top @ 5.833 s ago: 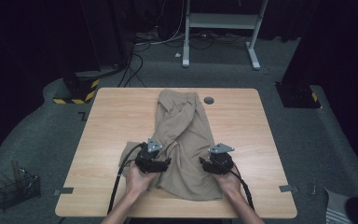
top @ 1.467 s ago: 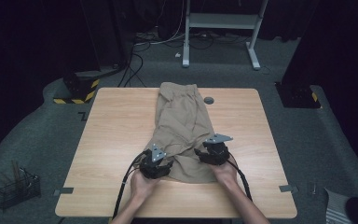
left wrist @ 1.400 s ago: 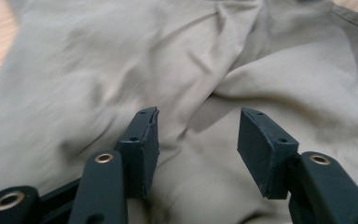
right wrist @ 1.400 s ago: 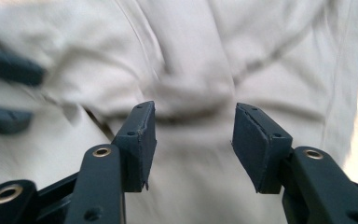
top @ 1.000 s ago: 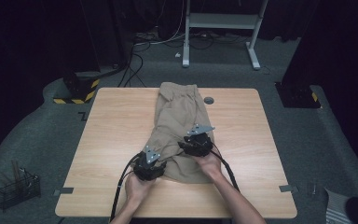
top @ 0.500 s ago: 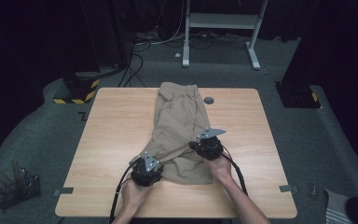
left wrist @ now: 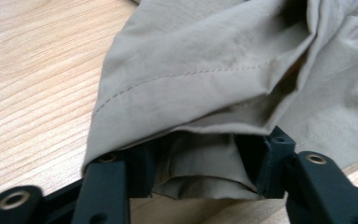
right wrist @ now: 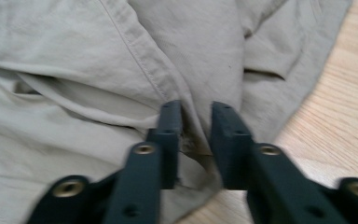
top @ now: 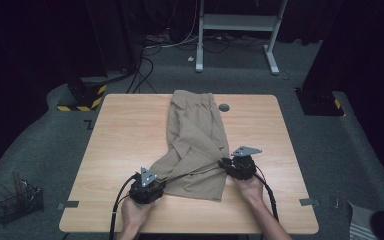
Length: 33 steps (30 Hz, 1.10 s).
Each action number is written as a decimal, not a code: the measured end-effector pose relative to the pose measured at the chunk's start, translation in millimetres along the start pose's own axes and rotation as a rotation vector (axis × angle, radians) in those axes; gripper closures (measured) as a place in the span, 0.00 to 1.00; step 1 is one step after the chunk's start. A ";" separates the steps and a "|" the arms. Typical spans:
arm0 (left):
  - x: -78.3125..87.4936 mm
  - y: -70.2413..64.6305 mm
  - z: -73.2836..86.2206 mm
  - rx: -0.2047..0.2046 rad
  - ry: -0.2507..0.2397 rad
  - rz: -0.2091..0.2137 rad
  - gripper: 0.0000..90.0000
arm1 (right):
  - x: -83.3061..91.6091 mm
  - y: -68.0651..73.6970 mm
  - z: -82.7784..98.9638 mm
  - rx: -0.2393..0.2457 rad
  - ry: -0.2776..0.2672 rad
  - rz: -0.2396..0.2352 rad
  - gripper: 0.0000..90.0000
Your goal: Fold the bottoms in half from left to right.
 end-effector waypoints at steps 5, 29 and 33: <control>-7.1 4.2 -8.6 0.009 -0.001 0.006 0.53 | -10.0 10.1 0.7 0.030 0.038 0.056 0.63; -20.9 7.6 -32.4 -0.022 0.040 0.047 0.55 | -11.8 -12.6 -21.8 -0.014 0.013 0.063 0.80; -19.8 7.4 -27.7 -0.015 0.019 0.055 0.56 | -25.5 -11.9 -18.2 -0.006 0.066 0.037 0.99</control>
Point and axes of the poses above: each handheld gripper's, and its own axes: x roughly backward along the jaws, z roughly out of its underside, y roughly to its left, the point moved 2 cm from there along -x, roughly forward along the jaws, and after that the axes turned 13 degrees about y, right-handed, at the moved point
